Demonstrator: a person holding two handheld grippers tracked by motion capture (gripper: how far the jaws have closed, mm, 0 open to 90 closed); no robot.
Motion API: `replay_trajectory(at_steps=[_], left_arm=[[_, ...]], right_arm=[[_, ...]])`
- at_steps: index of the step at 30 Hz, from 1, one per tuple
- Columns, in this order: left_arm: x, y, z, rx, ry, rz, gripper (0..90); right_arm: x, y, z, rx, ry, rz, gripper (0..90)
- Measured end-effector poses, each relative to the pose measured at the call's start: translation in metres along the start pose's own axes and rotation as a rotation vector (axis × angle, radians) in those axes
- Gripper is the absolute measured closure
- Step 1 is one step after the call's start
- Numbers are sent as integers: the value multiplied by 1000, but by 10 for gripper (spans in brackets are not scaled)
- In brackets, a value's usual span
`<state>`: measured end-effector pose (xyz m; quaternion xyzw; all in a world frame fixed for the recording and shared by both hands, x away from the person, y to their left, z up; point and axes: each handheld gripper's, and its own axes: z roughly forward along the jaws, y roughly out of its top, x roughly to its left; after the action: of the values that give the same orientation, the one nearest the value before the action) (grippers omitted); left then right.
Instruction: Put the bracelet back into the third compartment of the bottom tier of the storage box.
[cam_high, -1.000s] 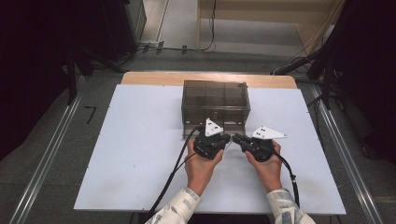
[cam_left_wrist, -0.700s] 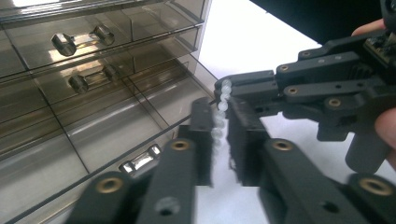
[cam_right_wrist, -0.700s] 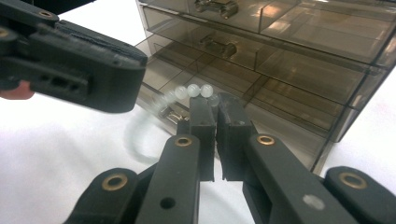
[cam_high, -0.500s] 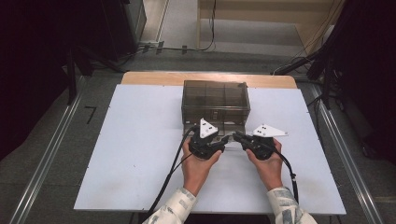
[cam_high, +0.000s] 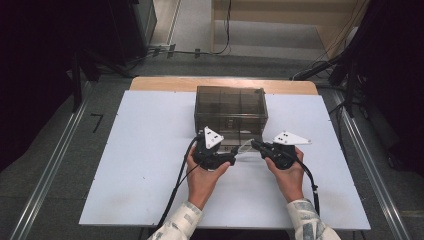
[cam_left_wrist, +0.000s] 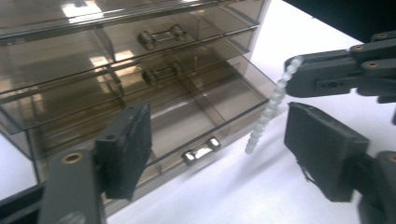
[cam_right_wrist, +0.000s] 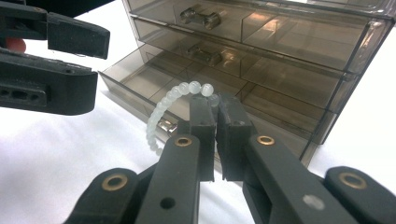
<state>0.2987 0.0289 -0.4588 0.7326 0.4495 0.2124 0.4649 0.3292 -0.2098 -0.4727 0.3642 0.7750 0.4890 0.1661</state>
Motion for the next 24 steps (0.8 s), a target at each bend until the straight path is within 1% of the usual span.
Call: replay_trajectory(at_steps=[1, 3, 6, 7, 8, 11, 13, 18, 20, 24], left_arm=[[3, -2, 0, 1, -1, -4, 228], [6, -3, -1, 7, 6, 3, 210], [12, -6, -3, 13, 15, -4, 208], [14, -6, -4, 20, 21, -5, 196], [17, -8, -5, 18, 30, -6, 185], [26, -11, -9, 10, 40, -27, 185], [31, -12, -12, 14, 48, -31, 186], [44, -18, -19, 12, 77, -34, 185], [49, -20, -22, 16, 82, -37, 185], [58, -25, -28, 12, 98, -43, 185]], right_arm=[[-1, 0, 0, 2, -2, -1, 835], [-2, 0, -1, 5, -2, 2, 835], [-4, 2, -2, -5, -12, 5, 835], [-5, 2, -2, -8, -12, 11, 835], [-6, 3, -3, -13, -14, 16, 835], [-9, 6, -4, -32, -27, 29, 835], [-12, 7, -4, -40, -38, 39, 835], [-17, 6, -2, -40, -74, 57, 835], [-19, 6, -1, -50, -85, 70, 835], [-23, 6, 1, -76, -120, 83, 835]])
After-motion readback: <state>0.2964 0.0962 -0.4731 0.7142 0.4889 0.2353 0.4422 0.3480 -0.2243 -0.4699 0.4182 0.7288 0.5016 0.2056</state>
